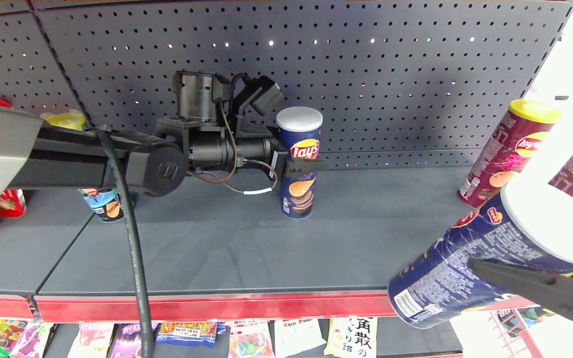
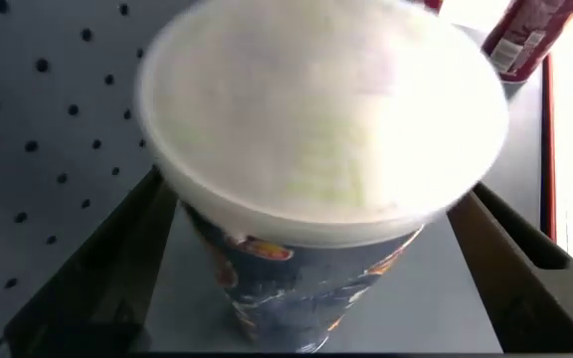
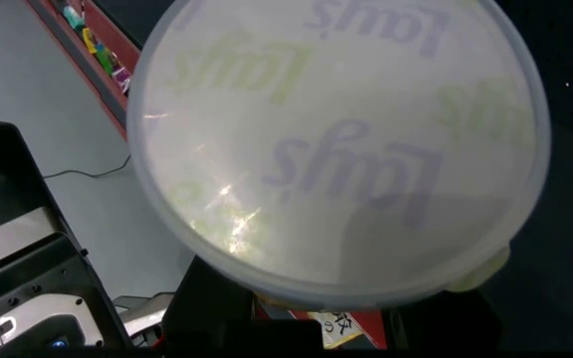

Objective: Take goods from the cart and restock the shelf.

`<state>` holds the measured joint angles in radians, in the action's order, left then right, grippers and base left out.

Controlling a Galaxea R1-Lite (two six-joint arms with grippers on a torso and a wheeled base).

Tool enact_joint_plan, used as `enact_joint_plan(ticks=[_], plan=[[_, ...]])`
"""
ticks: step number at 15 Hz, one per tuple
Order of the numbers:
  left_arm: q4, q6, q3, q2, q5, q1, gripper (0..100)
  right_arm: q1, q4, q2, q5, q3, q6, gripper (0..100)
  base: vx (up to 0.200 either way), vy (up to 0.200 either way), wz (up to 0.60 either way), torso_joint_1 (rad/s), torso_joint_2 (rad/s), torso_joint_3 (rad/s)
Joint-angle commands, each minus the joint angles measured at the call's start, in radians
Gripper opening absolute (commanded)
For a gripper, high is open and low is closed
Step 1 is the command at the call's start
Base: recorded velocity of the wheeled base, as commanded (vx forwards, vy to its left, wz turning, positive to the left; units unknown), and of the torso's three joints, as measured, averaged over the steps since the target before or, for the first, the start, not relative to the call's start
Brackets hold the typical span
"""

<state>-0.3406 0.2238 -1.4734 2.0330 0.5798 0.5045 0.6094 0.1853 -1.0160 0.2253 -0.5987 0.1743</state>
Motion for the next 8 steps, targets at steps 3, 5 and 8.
enact_joint_plan(ticks=[3, 5, 8], plan=[[-0.023, 0.0, -0.002, 0.027, 0.002, 0.0, 0, 0.0, 0.0, 0.0, 0.0, 0.004, -0.01, 0, 0.0, 0.0, 0.0, 0.0, 0.0, 0.0], [-0.029, 0.002, -0.004, 0.035, 0.006, 0.002, 0, 0.0, 0.0, 0.002, 0.0, 0.004, -0.013, 0, 0.0, 0.0, 0.0, 0.0, 0.0, 0.0], [-0.029, 0.0, -0.002, 0.033, 0.009, 0.006, 0, 0.0, 0.0, 0.0, 0.0, 0.005, -0.013, 0, 0.0, 0.0, 0.0, 0.0, 0.0, 0.0]])
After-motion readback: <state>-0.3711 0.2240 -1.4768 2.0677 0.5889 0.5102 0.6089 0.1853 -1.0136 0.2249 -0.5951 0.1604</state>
